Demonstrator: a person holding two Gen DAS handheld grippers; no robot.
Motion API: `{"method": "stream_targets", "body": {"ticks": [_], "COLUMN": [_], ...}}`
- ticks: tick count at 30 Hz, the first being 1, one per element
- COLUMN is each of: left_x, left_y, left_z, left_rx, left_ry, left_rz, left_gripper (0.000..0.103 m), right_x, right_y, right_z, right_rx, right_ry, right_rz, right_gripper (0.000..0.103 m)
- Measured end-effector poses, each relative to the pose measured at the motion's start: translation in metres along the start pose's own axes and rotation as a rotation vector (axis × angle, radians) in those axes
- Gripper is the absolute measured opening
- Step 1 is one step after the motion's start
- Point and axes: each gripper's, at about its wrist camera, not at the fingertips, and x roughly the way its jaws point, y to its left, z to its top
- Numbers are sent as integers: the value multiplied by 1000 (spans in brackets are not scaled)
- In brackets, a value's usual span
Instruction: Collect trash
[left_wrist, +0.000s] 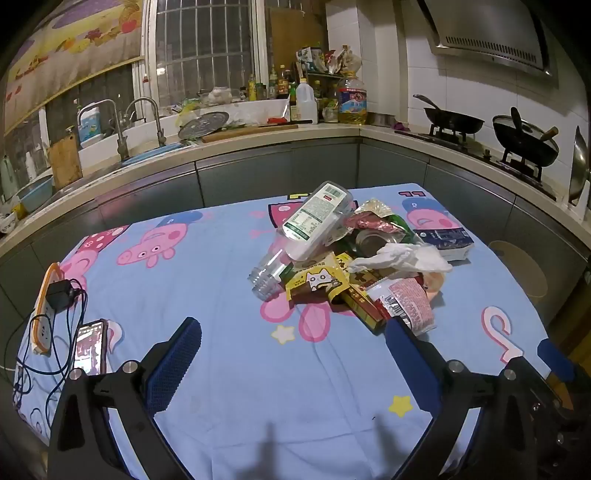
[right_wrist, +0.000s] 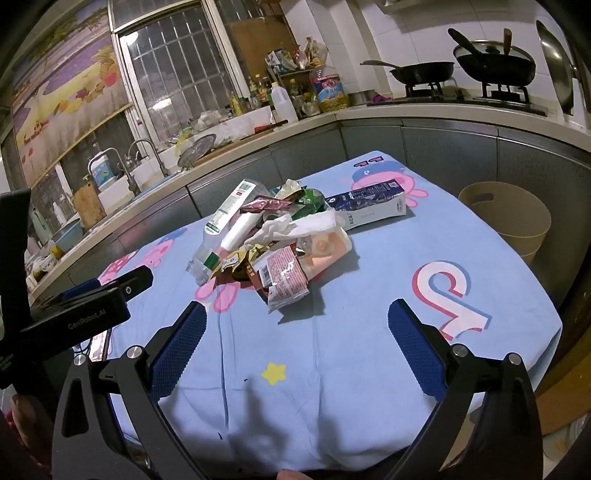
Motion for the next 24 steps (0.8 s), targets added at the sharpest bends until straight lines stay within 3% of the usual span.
{"method": "stream_targets", "body": {"ticks": [16,24], "left_x": [-6,-5], "left_y": [-4,-4], "left_z": [-11,1], "left_rx": [6,10], "left_ry": [-24,-31], "left_rz": [-24,-11], "left_gripper": [99,99], "right_x": [1,1], "right_y": [1,2], "right_z": [0,1], "right_rx": [-5,-7], "right_ry": [-2,-2], "right_rz": [-2,-3], "right_gripper": [97,97]}}
